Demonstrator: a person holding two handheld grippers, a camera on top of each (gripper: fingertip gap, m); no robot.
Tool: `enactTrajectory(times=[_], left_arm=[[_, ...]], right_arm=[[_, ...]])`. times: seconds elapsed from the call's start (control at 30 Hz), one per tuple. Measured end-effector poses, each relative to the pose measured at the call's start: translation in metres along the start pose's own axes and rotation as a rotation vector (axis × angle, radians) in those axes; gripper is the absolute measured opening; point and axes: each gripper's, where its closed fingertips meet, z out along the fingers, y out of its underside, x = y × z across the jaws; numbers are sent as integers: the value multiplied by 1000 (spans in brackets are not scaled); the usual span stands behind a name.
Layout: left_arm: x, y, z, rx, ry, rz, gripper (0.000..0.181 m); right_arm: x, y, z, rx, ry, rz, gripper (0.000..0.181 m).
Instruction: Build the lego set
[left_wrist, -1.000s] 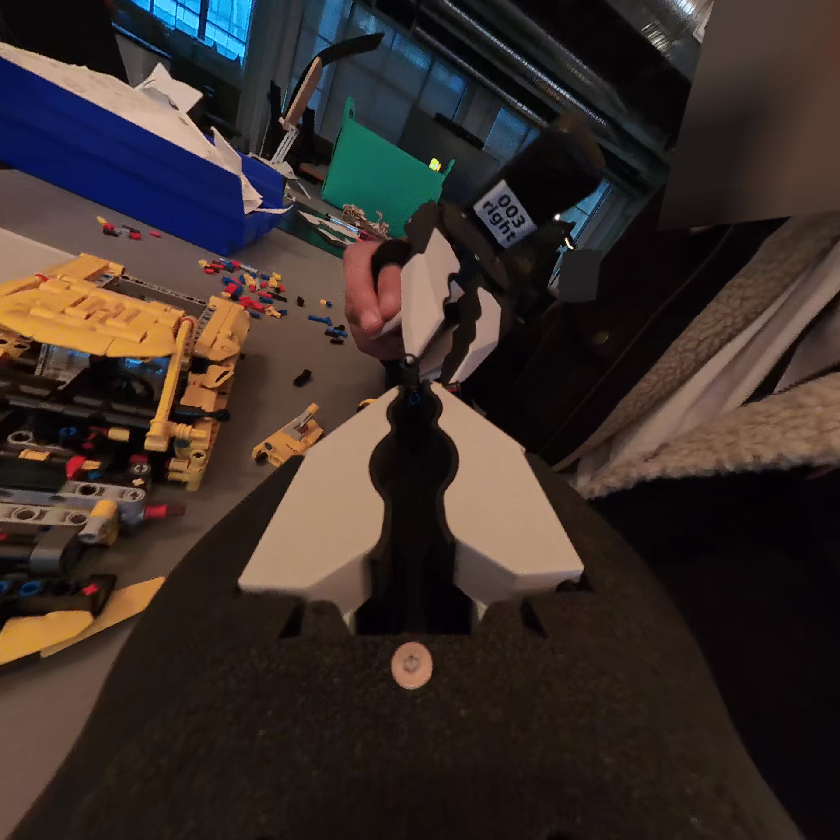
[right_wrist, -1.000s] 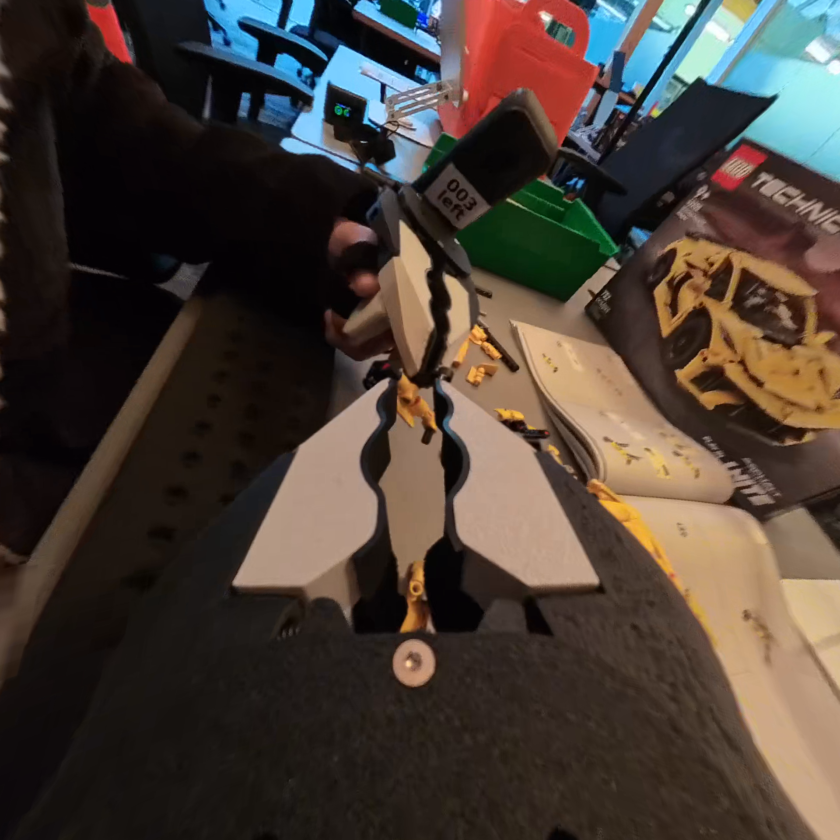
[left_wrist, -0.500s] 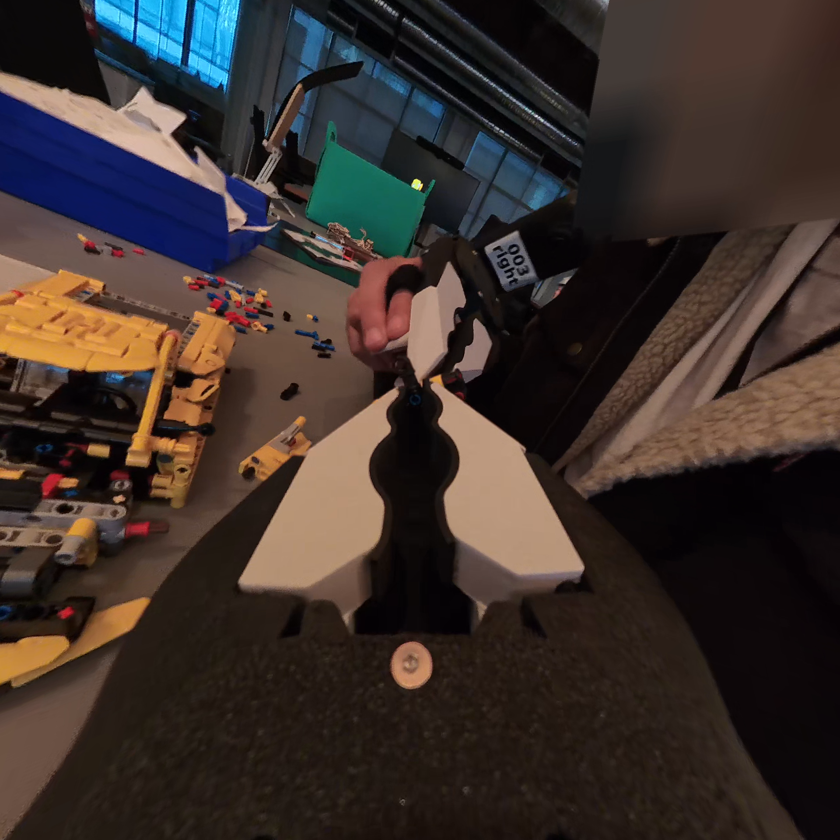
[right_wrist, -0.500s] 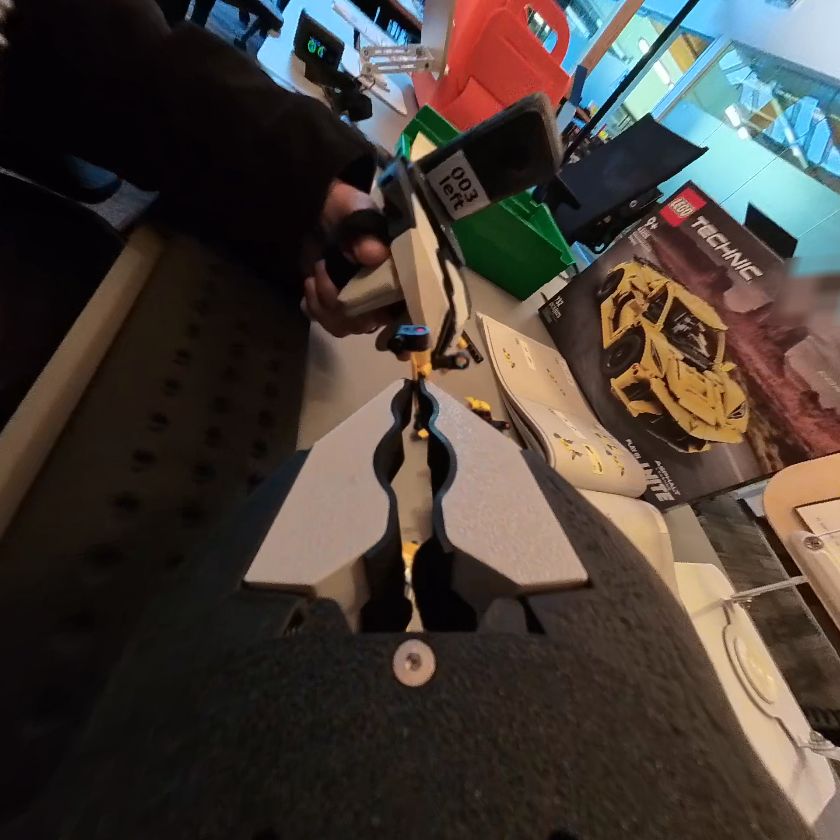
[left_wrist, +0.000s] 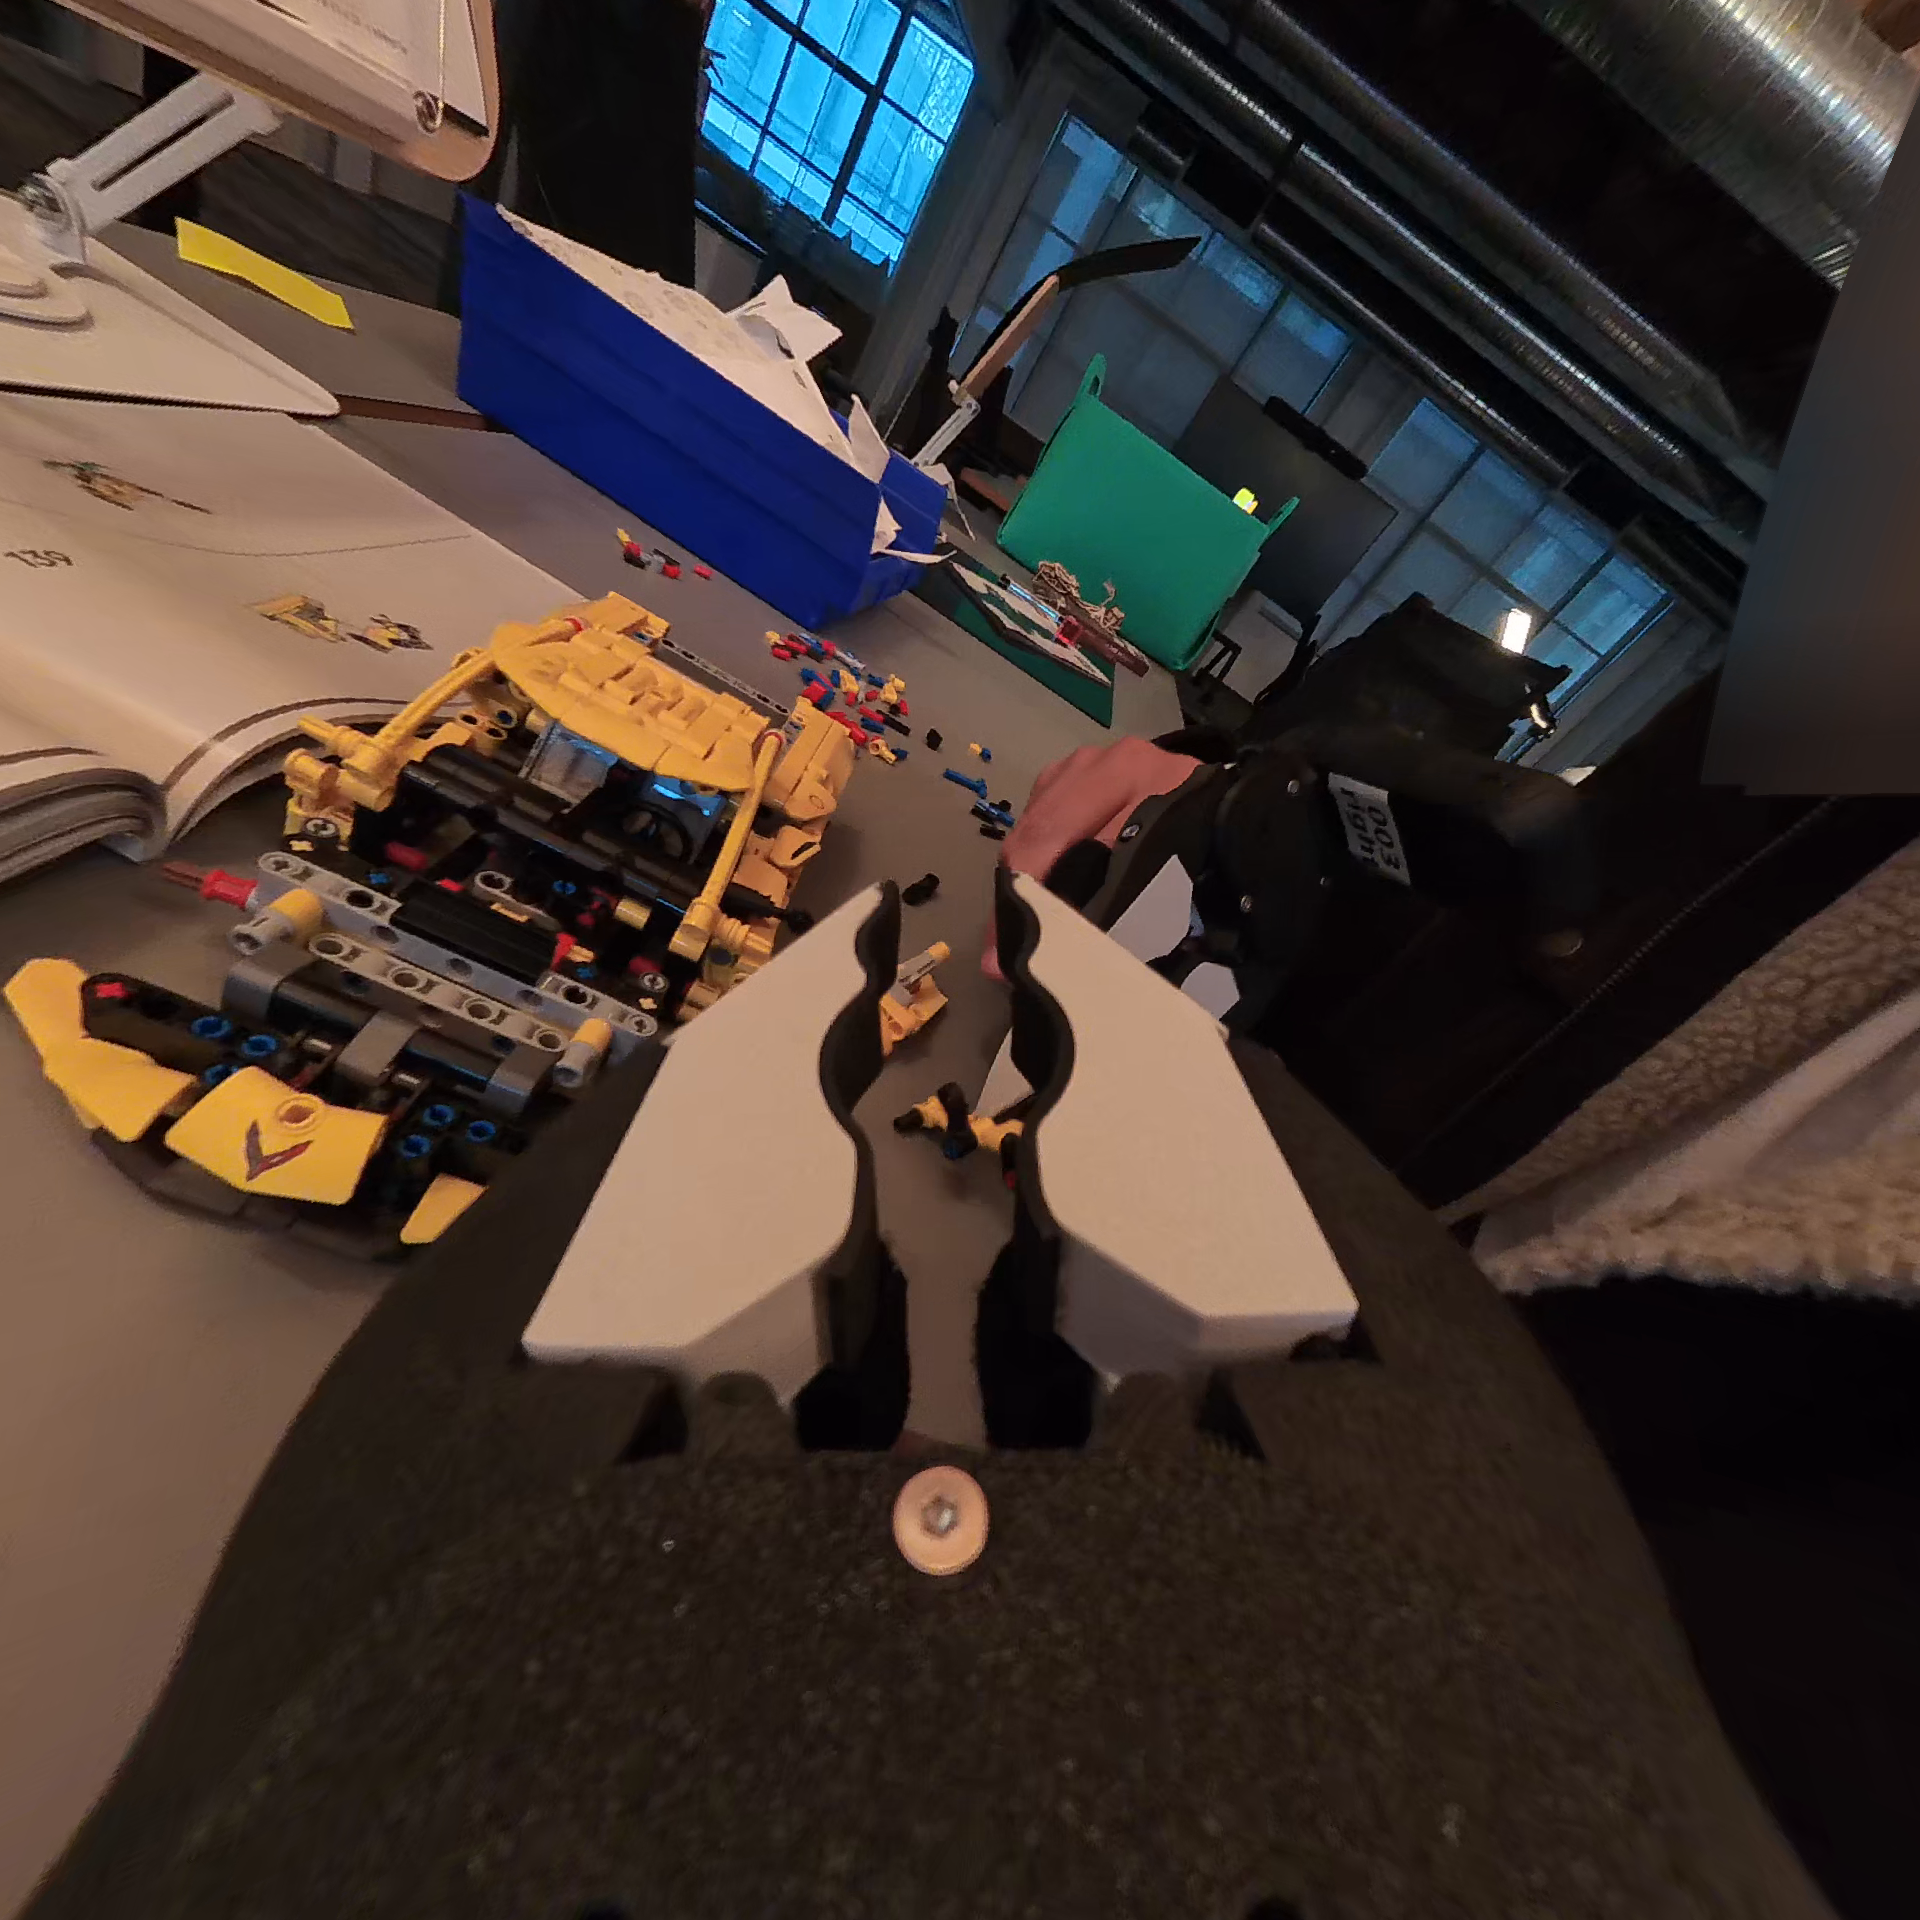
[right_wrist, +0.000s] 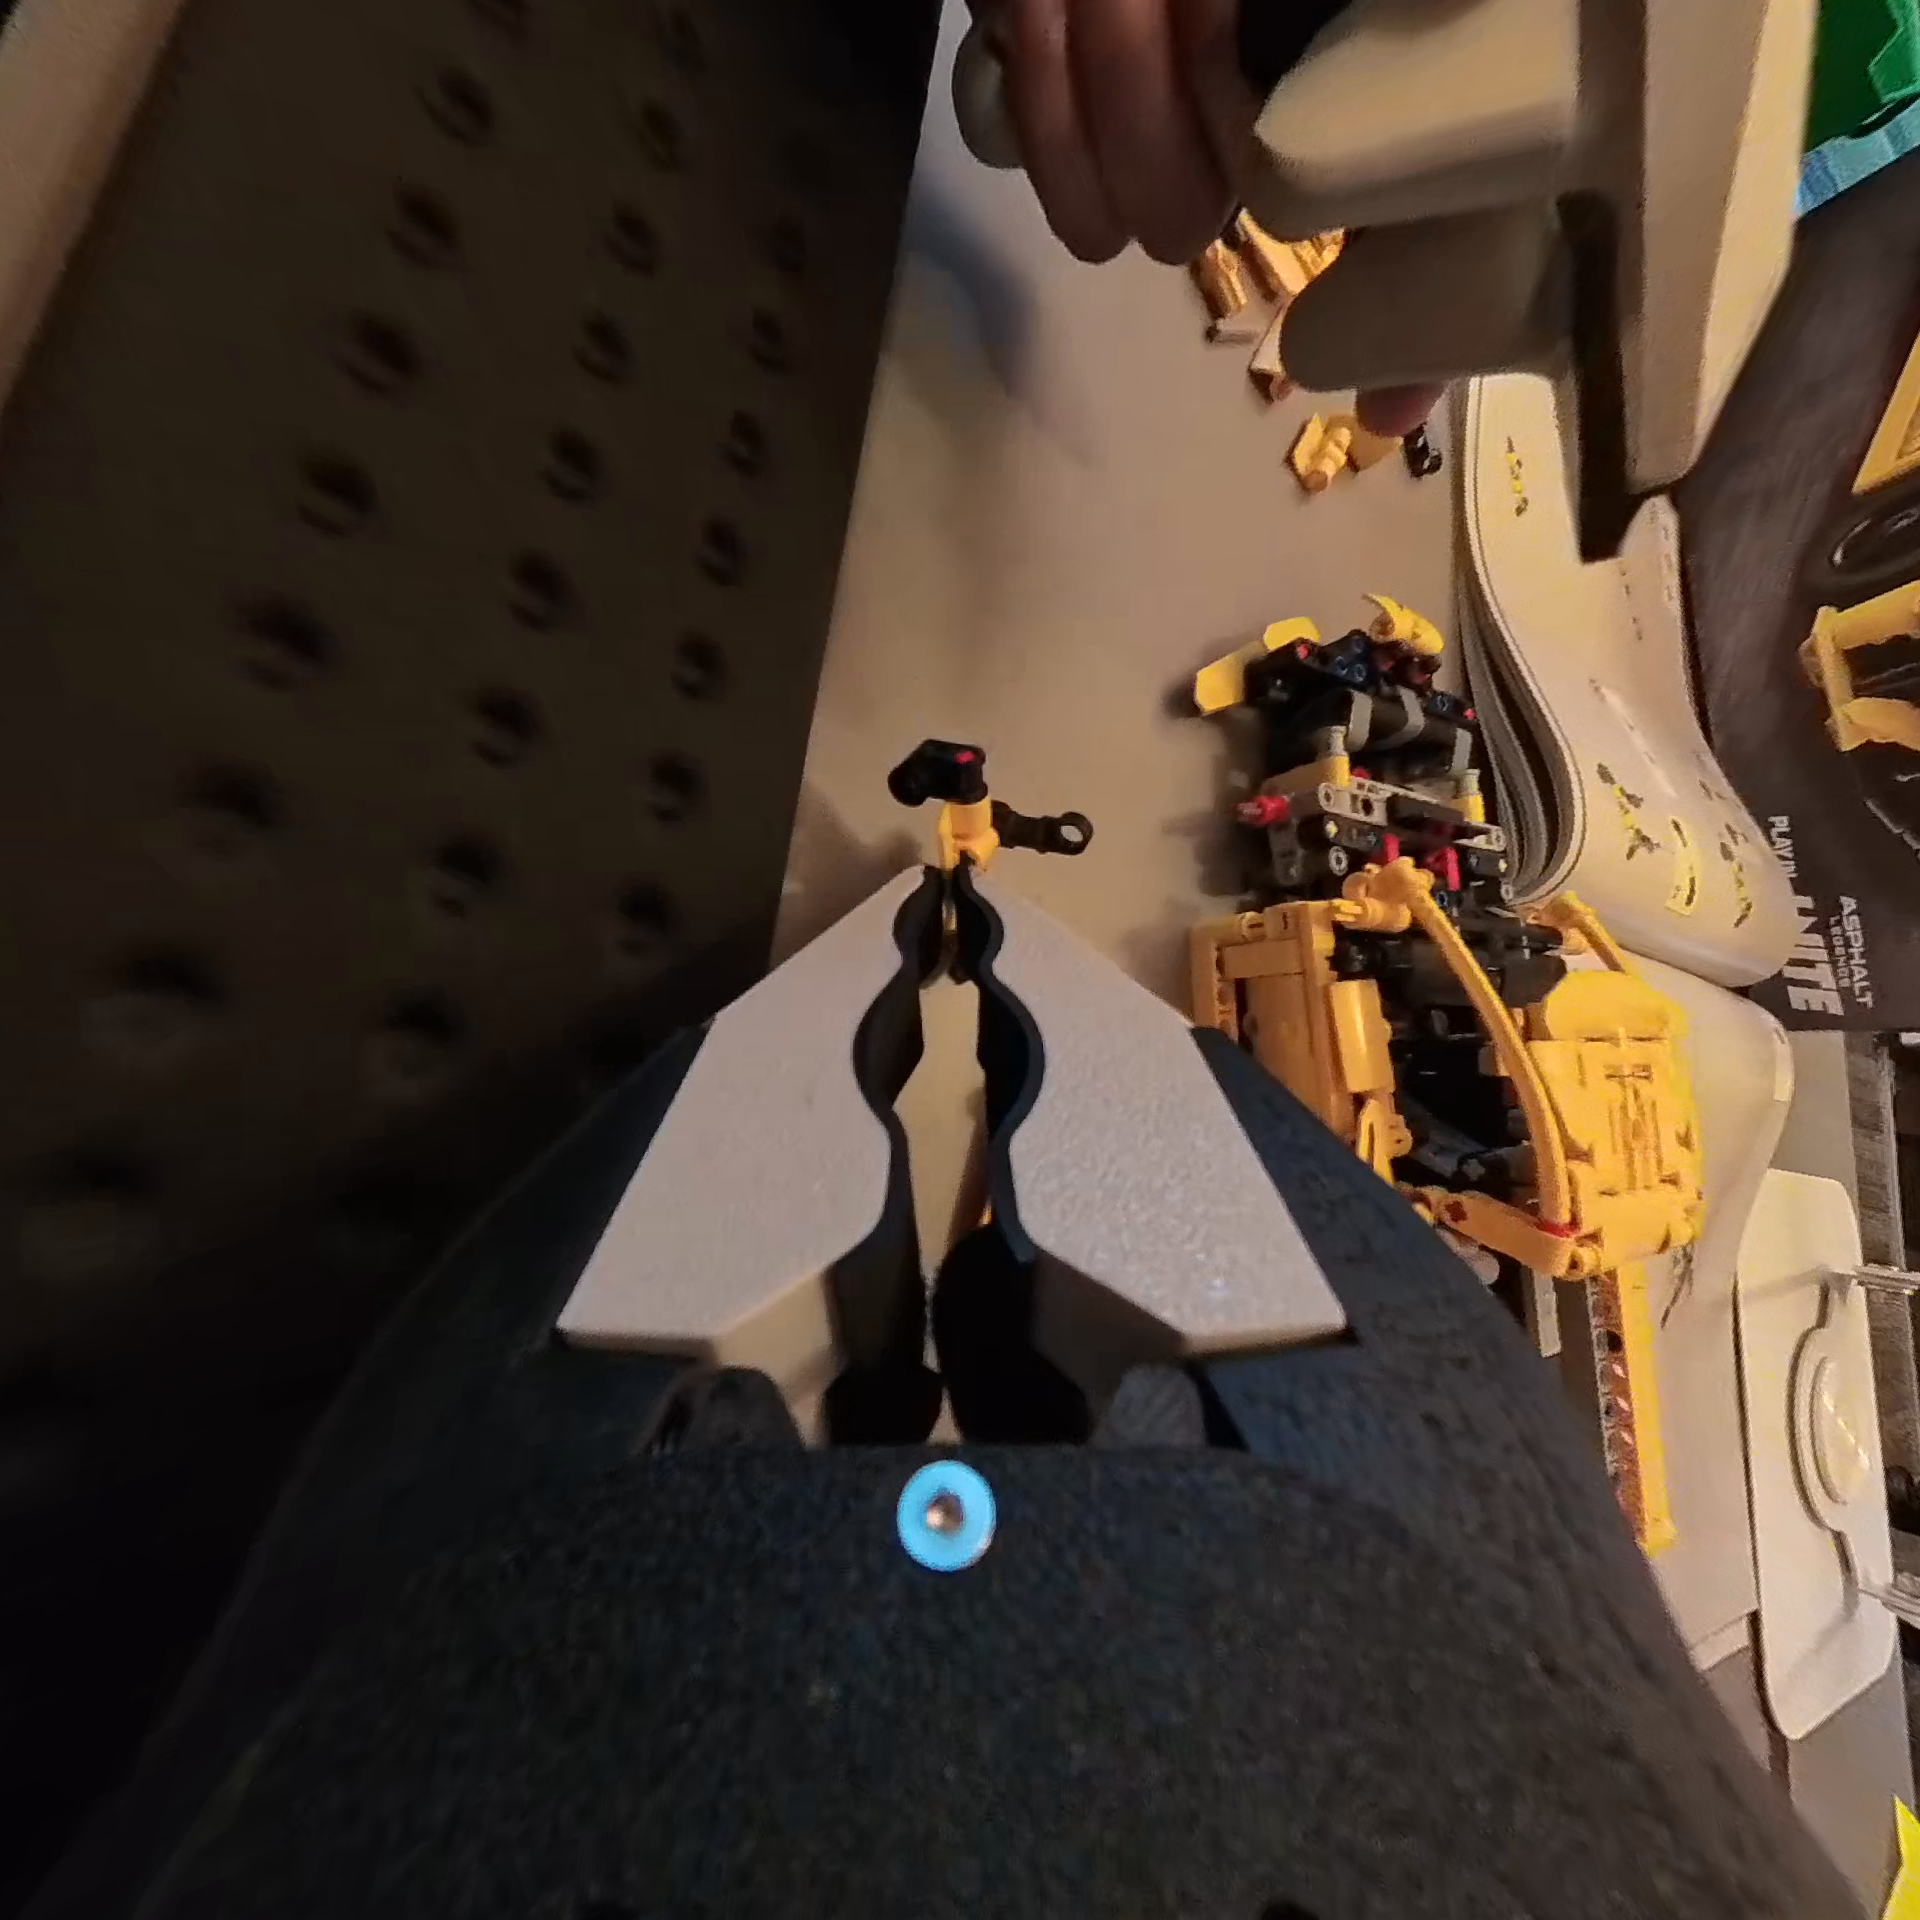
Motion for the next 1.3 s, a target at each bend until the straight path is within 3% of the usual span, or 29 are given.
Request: enactTrajectory(times=[0.23, 0.37, 0.43, 0.5, 0.57, 0.9, 0.97, 1.07, 1.17, 1.23, 1.3], left_arm=[[1, 4, 1, -19, -11, 25, 17], [2, 6, 2, -28, -8, 25, 17], [2, 7, 2, -30, -10, 24, 17], [2, 7, 2, -30, -10, 21, 17], [3, 6, 2, -29, -5, 20, 17], [6, 11, 5, -49, -15, 60, 18], [7, 10, 5, -47, -13, 63, 18], [9, 8, 5, -38, -15, 73, 18], [9, 8, 5, -37, -27, 89, 18], [10, 8, 5, -37, -28, 103, 18], [14, 7, 6, -27, -18, 118, 16]], right_arm=[[-4, 1, 0, 16, -49, 100, 10], [-2, -7, -28, 118, -81, 257, 21], [18, 14, -56, 138, 5, 383, 21], [41, 68, -78, 26, 141, 516, 19], [40, 103, -86, -60, 146, 605, 24], [22, 132, -74, -163, 80, 644, 18], [19, 131, -73, -156, 63, 647, 7], [27, 125, -75, -155, 110, 618, 6], [47, 79, -80, 27, 96, 685, 6], [74, 45, -84, 184, 166, 723, 6], [88, -3, -87, 432, 58, 861, 6]])
